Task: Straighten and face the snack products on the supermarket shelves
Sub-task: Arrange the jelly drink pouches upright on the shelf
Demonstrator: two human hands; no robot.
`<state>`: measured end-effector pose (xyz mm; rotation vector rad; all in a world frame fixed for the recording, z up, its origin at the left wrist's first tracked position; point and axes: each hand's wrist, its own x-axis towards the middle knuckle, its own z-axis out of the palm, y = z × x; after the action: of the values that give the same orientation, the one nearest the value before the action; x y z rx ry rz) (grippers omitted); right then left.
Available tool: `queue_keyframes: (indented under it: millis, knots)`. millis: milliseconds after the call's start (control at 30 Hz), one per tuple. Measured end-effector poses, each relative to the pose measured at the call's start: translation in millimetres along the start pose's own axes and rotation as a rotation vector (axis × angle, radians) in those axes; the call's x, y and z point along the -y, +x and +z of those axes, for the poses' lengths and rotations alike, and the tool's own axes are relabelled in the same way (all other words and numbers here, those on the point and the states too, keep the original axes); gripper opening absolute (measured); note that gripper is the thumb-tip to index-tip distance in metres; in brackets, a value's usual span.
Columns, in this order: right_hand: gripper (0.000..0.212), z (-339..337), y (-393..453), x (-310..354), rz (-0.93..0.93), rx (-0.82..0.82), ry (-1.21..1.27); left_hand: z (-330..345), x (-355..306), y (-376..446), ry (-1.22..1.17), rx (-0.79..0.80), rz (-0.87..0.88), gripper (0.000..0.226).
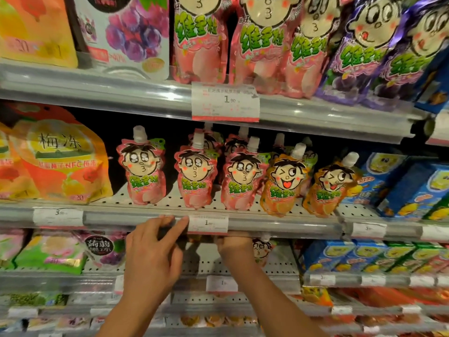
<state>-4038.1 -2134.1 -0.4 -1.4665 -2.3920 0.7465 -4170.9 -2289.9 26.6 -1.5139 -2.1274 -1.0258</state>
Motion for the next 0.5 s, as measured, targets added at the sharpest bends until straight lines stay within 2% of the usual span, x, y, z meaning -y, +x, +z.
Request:
queue_keyframes:
  millis: [33, 100, 133, 233, 300, 400, 500]
  knots:
    - [0.036, -0.1, -1.7, -0.6, -0.002, -0.029, 0.040, 0.9, -1.8, 1.0, -0.003, -0.013, -0.008, 0.054]
    - [0.039, -9.8, -9.9, 0.0, -0.059, -0.046, -0.028, 3.4, -5.5, 3.3, -0.019, -0.044, -0.023, 0.052]
    - [0.036, -12.1, -13.1, -4.1, -0.102, -0.070, -0.102, 4.1, -7.6, 3.4, -0.028, -0.050, -0.033, 0.052]
    - [0.023, -16.5, -22.3, -8.6, -0.086, -0.184, 0.024, 4.1, -13.0, 0.1, -0.038, -0.031, -0.052, 0.053]
    - [0.020, -15.3, -30.9, -19.3, -0.234, -0.175, -0.049, 3.6, -16.2, -1.8, -0.032, -0.021, -0.060, 0.054]
    - [0.028, -32.0, -61.2, -22.5, -0.284, -0.098, 0.036, 1.1, -22.5, -3.3, -0.016, 0.003, -0.081, 0.053]
    - [0.028, -45.4, -83.7, -23.7, -0.398, -0.098, 0.097, -6.1, -32.6, -5.4, 0.003, 0.115, -0.081, 0.050]
